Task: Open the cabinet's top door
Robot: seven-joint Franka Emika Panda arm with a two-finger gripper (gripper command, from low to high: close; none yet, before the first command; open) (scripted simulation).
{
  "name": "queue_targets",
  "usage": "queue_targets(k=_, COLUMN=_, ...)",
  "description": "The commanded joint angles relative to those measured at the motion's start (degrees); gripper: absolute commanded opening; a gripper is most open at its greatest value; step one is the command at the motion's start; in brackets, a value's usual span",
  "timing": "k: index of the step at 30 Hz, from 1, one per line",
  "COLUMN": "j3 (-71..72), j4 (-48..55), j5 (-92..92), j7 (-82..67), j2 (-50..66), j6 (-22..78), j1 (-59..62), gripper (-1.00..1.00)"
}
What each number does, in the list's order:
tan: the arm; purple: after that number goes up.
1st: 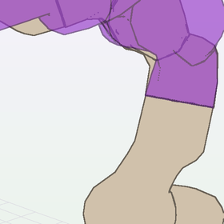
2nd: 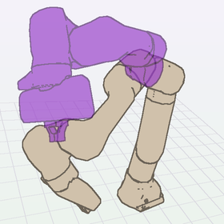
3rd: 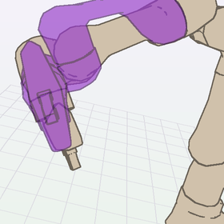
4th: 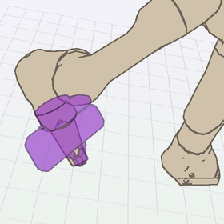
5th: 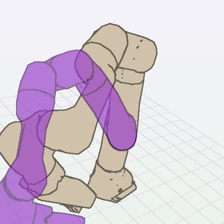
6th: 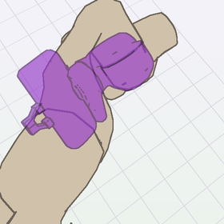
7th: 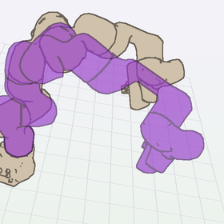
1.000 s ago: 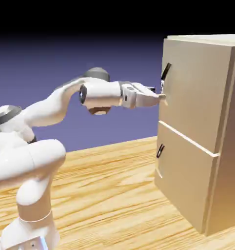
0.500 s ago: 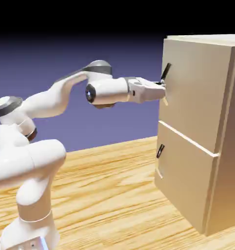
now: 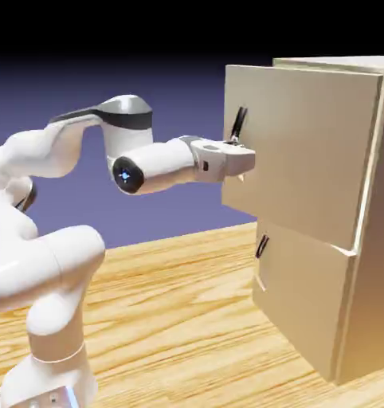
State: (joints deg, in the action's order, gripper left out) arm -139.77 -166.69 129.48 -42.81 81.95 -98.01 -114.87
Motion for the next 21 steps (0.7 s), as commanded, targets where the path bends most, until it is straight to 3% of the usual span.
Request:
queue_targets(k=1, j3=-1.74, j4=-0.45, j5=-1.64, j7=-0.94, j2=-0.83, j6=2.43, j1=0.59, gripper=-1.00)
queue_targets(k=12, j3=-18.34, j4=2.24, j5=-24.04, j7=-14.60, j2=-18.05, j6=29.19, j1=10.81, gripper=-1.00)
queue_targets(k=21, j3=-23.88, j4=12.36, j5=-41.60, j7=-26.54, j2=-36.74, j6=42.53, j1=16.46, gripper=-1.00)
